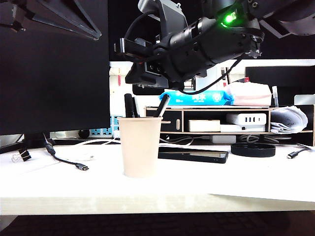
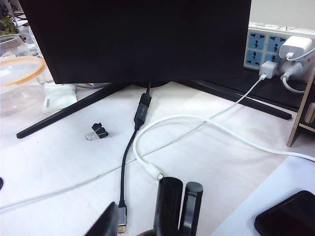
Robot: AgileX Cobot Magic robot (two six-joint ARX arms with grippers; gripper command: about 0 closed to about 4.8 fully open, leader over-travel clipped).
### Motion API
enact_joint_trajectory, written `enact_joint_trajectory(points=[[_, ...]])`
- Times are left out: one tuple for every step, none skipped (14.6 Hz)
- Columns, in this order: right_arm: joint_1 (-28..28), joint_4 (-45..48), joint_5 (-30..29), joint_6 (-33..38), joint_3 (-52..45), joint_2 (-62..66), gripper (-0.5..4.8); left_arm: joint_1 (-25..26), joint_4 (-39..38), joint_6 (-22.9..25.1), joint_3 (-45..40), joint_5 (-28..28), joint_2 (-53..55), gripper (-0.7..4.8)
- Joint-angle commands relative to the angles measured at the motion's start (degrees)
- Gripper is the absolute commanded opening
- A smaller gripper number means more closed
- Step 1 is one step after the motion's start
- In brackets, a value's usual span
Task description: Pick up the marker and insert it into the paper cup.
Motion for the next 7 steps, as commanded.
enact_joint_trajectory(points=[[0.07,1.44,0.07,0.22,0.15,-1.64,1.08,0.07,0.72,0.24,0.31,0.26,-0.11,-0.04],[0.07,0.90,0.02,0.20,0.15,-3.37,1.07,0.07,0.76,0.46,0.31,0.20,-0.11,-0.04],[0.04,-0.31,0.00,0.20,0.15,-5.25,1.06,0.07,0.92,0.66,0.31,-0.39,-0.11,-0.04],[0.04,-1.33,-0.02,0.20,0.15,-6.67,1.01,0.07,1.22,0.59,0.31,-1.11,-0.11,-0.04],[0.04,-4.52,0.00,0.20,0.15,-9.60,0.42,0.07,1.81,0.48,0.31,-1.20,-0.11,-0.04],[0.04,-8.22,0.00,0.20,0.15,-12.17,-0.08,0.07,2.47,0.42,0.31,-1.14,-0.11,-0.04],[0.07,-12.39,0.00,0.22,0.15,-14.86,-0.06,0.07,3.08,0.42,0.31,-0.94,-0.11,-0.04]])
